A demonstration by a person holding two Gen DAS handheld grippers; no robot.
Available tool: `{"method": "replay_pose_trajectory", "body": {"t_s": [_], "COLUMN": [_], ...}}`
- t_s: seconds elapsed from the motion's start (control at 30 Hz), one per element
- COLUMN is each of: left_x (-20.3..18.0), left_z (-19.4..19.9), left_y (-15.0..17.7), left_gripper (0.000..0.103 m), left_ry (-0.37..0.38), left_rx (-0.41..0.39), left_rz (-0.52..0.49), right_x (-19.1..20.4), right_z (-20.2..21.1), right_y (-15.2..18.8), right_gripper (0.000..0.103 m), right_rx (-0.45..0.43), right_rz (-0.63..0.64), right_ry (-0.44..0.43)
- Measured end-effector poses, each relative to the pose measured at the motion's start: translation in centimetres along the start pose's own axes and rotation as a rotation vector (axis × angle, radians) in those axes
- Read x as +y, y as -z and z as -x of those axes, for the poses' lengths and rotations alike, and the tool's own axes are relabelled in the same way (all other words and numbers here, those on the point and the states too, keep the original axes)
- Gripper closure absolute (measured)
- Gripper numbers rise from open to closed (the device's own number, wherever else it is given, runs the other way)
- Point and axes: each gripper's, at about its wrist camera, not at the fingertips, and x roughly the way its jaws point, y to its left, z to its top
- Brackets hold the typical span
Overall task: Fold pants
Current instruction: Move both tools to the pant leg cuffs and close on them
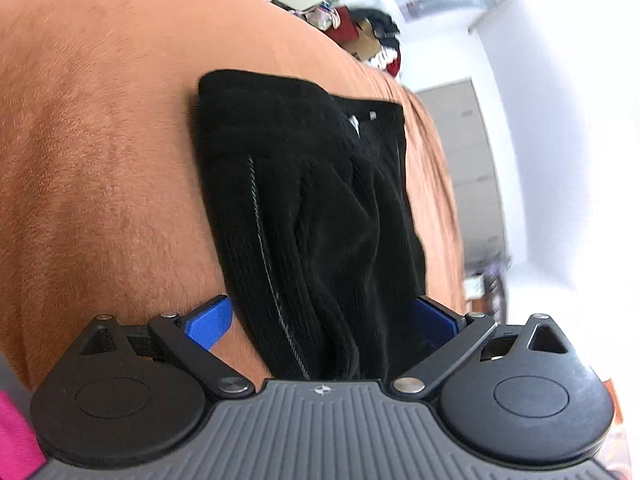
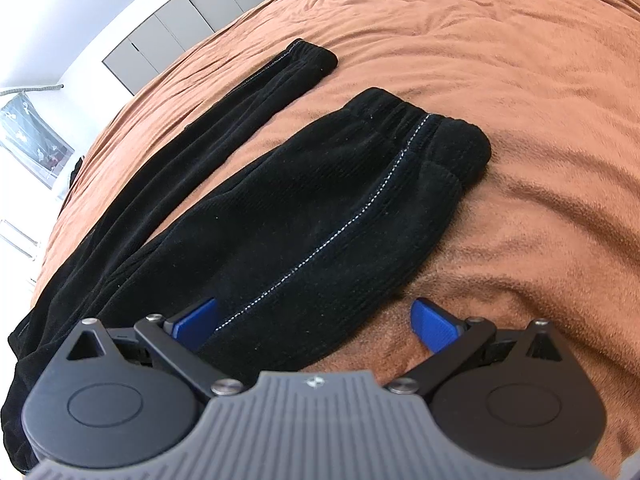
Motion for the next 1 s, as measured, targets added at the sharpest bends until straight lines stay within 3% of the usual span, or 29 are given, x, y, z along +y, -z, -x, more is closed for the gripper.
{"method": "replay_pose_trajectory", "body": {"t_s": [0.23, 0.4, 0.57, 0.7, 0.77, 0.87, 0.93, 1.0], "left_x": [-1.1, -0.7, -1.3, -2.2, -2.5, -2.6, -2.8, -2.9], "left_z": [-1.1, -0.3, -0.4, -0.6, -1.0, -0.8, -0.6, -0.5], "left_y": [-1.9, -1.1, -2.2, -1.8, -1.9, -1.8, -1.7, -1.8], "left_gripper": [0.0, 0.0, 0.0, 0.0, 0.025, 0.043, 0.05, 0.055], "left_ry": [-0.003, -0.024, -0.013, -0.037, -0.075, -0.106, -0.121, -0.125], "left_rx": [-0.04, -0.042, -0.029, -0.044, -0.055, -0.059, -0.061, -0.062], "left_rz": [-0.007, -0.047, -0.067, -0.106, -0.121, -0.149, -0.162, -0.167], "right_x": [-0.3, -0.5, 1.2, 2.0, 1.5, 0.8, 0.2, -0.4], "right_z": [0.5, -0.3, -0.5, -1.3, -1.6, -1.4, -1.2, -1.2], "right_y": [0.0, -0.5, -0.7, -1.0, -1.2, -1.1, -1.2, -1.3], "right_gripper": [0.005, 0.005, 0.005, 0.029, 0.038, 0.052, 0.068, 0.073], "right_rx": [-0.024, -0.026, -0.039, -0.012, -0.008, -0.018, -0.027, -0.032], "right_rz": [-0.009, -0.029, 0.095, 0.15, 0.118, 0.085, 0.061, 0.027], "right_ry": [-0.034, -0.064, -0.081, -0.02, -0.019, -0.008, -0.025, -0.047]}}
